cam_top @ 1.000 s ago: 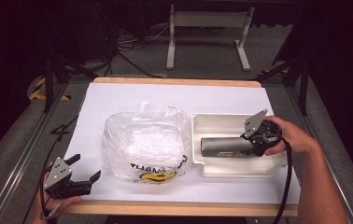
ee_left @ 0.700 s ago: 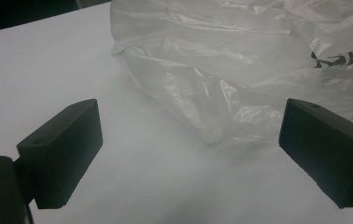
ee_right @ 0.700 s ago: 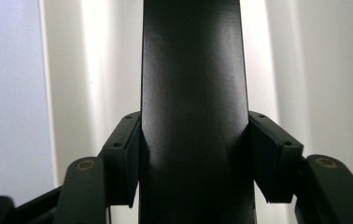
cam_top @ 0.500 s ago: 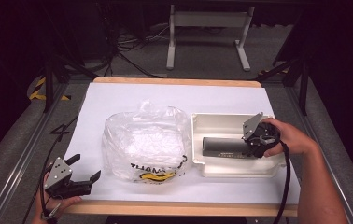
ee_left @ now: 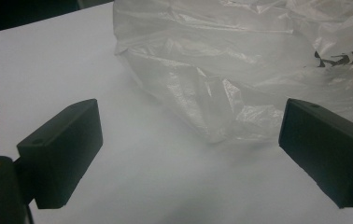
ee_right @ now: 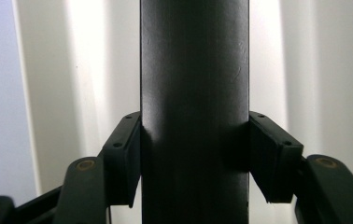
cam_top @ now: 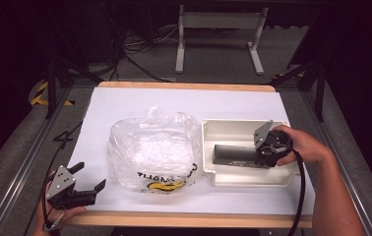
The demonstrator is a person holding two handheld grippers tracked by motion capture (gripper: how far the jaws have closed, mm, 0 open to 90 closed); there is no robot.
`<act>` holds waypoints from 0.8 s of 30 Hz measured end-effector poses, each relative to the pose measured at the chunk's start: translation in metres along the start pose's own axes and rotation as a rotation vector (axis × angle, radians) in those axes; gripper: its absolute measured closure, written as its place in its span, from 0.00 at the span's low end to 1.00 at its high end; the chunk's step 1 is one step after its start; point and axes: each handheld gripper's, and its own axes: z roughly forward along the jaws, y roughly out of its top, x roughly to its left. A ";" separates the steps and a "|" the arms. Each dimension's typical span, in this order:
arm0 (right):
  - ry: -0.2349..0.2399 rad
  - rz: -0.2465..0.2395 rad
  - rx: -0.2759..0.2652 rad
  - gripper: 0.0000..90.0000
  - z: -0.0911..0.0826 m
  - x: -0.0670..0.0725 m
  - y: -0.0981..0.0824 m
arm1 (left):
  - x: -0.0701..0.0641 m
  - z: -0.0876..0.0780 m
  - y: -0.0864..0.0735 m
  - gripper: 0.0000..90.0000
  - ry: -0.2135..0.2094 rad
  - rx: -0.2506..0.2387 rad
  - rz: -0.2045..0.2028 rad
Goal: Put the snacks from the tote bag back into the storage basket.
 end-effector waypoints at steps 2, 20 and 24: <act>0.000 -0.006 -0.002 0.47 0.001 -0.001 0.000 | 0.000 0.000 0.000 0.08 0.001 -0.001 0.000; -0.038 0.009 0.032 0.43 0.004 -0.003 0.000 | 0.000 0.000 0.000 0.08 0.001 0.003 0.002; -0.050 0.007 0.053 0.43 0.005 -0.002 0.001 | 0.000 0.000 0.000 0.08 -0.002 0.002 0.001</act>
